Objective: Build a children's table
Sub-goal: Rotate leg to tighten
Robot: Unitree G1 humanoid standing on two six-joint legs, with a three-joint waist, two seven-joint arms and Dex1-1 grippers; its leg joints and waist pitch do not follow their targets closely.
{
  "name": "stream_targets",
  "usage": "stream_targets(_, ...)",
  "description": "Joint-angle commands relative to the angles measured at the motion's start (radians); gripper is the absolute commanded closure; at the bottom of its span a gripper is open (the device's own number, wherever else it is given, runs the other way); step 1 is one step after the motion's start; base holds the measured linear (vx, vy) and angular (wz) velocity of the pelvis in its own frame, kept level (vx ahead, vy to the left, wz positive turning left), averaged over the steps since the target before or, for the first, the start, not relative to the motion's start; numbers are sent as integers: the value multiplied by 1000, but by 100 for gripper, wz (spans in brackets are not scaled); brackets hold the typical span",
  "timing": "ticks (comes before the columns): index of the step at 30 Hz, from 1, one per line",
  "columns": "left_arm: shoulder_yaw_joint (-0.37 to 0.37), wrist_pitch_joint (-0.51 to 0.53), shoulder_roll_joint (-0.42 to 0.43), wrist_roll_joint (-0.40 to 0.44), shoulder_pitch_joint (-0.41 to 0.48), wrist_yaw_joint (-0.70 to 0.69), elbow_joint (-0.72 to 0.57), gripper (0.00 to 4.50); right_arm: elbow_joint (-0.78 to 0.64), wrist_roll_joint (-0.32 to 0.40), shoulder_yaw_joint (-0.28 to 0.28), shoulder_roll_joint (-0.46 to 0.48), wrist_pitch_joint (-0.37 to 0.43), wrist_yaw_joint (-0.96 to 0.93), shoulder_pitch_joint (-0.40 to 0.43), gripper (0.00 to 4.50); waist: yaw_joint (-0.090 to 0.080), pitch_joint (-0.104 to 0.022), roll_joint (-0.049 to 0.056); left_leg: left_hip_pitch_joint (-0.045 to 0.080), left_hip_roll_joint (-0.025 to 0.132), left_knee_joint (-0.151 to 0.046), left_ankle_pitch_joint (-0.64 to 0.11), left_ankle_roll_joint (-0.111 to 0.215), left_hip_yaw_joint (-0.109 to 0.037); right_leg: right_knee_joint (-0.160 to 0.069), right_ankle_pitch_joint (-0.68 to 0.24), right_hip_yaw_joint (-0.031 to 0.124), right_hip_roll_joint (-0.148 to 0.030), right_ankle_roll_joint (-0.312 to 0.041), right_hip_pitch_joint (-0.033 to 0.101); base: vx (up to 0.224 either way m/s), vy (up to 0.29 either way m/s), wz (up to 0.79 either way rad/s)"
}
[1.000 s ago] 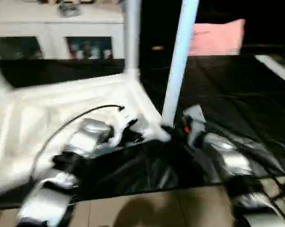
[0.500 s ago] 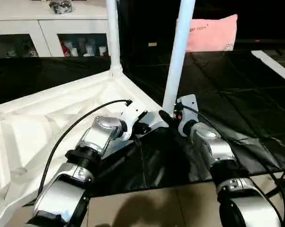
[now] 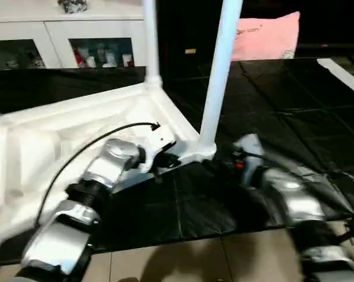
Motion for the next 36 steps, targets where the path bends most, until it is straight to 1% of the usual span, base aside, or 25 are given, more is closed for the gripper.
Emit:
stream_targets(1,-55,-69,18,0,19,-116,-8,450,-62,30,14,-34,9,96,8,4,9,-65,3,-7,38,-56,-181,99,2,-84,-187,62,-67,-213,61,0,0,0)
stream_targets(3,-66,-92,34,-15,27,-183,-25,450,-97,43,29,-61,14,157,13,4,16,-64,6,-5,41,-56,-181,100,4,-82,-184,62,-68,-217,59,0,0,0)
stream_targets(5,-77,-105,49,-29,31,-251,-37,450,-120,40,65,-90,-2,231,16,4,24,-66,3,-4,43,-55,-171,102,5,-78,-167,62,-68,-223,59,0,0,0)
stream_targets(6,-77,-105,49,-29,31,-251,-37,450,-120,40,65,-90,-2,231,16,4,26,-66,4,-3,45,-56,-169,101,5,-77,-162,63,-68,-226,57,0,0,0)
stream_targets(7,-84,-114,54,-29,29,-271,-37,450,-118,34,80,-97,-17,252,13,4,33,-68,5,2,46,-54,-168,97,8,-74,-139,65,-70,-240,54,0,0,0)
stream_targets(9,-96,-140,61,-34,24,-320,-36,450,-106,30,110,-103,-28,309,3,4,36,-66,4,2,45,-55,-177,95,7,-73,-137,63,-69,-244,54,0,0,0)
stream_targets(10,-97,-144,62,-35,24,-327,-37,450,-105,29,113,-103,-28,316,1,4,37,-67,4,1,45,-55,-179,93,7,-73,-140,63,-69,-243,57,0,0,0)
stream_targets(12,-105,-149,66,-40,25,-360,-53,450,-85,23,127,-99,-29,337,-12,4,40,-67,4,2,46,-56,-181,89,7,-73,-150,64,-70,-241,56,0,0,0)
stream_targets(13,-110,-152,69,-46,26,-386,-65,450,-71,20,136,-96,-25,351,-22,30,43,-67,2,2,47,-57,-180,82,7,-73,-151,65,-71,-241,55,0,0,0)
stream_targets(15,-113,-153,70,-49,27,-396,-72,450,-63,19,139,-94,-22,359,-27,38,47,-68,3,3,46,-56,-174,81,8,-72,-148,65,-71,-242,55,0,0,0)
stream_targets(16,-117,-150,69,-53,27,-410,-83,450,-43,15,153,-92,-21,380,-40,38,47,-68,3,2,46,-56,-172,81,8,-69,-143,64,-71,-242,56,0,0,0)
stream_targets(18,-118,-151,68,-54,27,-413,-86,450,-37,13,158,-91,-22,387,-45,69,46,-69,4,1,46,-55,-171,79,7,-69,-138,64,-70,-244,56,0,0,0)
stream_targets(19,-118,-151,66,-54,24,-417,-87,450,-32,14,165,-92,-24,399,-49,76,46,-68,1,1,45,-55,-171,79,8,-69,-139,64,-70,-241,57,0,0,0)
stream_targets(21,-119,-152,64,-54,21,-421,-85,450,-28,19,171,-92,-26,414,-53,86,48,-69,1,1,45,-54,-161,81,8,-69,-139,64,-70,-239,58,0,0,0)
stream_targets(22,-119,-153,64,-55,20,-423,-84,450,-26,21,173,-92,-25,419,-54,97,48,-70,1,1,45,-53,-156,83,8,-68,-133,64,-70,-239,58,0,0,0)
stream_targets(23,-119,-154,63,-55,20,-424,-85,450,-27,22,174,-93,-25,421,-54,97,48,-70,1,0,45,-53,-153,84,8,-67,-129,64,-70,-240,58,0,0,0)
stream_targets(25,-121,-154,64,-57,20,-427,-86,450,-24,23,177,-94,-29,427,-55,123,48,-70,-2,0,45,-53,-151,87,9,-67,-128,63,-69,-239,58,0,0,0)
stream_targets(27,-122,-153,64,-59,21,-429,-89,450,-17,21,179,-94,-34,431,-55,123,48,-69,-1,0,45,-53,-154,87,9,-68,-141,63,-70,-237,58,0,0,0)
stream_targets(28,-123,-151,64,-59,22,-430,-91,450,-14,21,179,-94,-37,433,-55,151,48,-70,-2,1,45,-52,-156,85,9,-69,-148,63,-70,-235,57,0,0,0)
stream_targets(29,-123,-151,64,-59,22,-430,-92,450,-13,21,179,-94,-37,434,-55,160,49,-70,-1,0,45,-52,-153,85,9,-68,-147,63,-70,-235,57,0,0,0)
stream_targets(32,-122,-147,65,-60,25,-431,-96,450,-7,24,182,-96,-39,443,-56,171,48,-70,-2,0,45,-52,-151,87,9,-68,-147,63,-70,-233,57,0,0,0)
stream_targets(33,-122,-147,65,-60,25,-431,-96,450,-7,24,182,-96,-39,443,-56,203,48,-70,-2,0,45,-52,-151,87,9,-68,-149,63,-70,-232,57,0,0,0)
stream_targets(36,-121,-148,64,-59,27,-429,-95,450,-9,26,181,-96,-36,452,-52,211,48,-70,-3,-1,44,-51,-148,88,9,-68,-151,63,-70,-231,58,0,0,0)
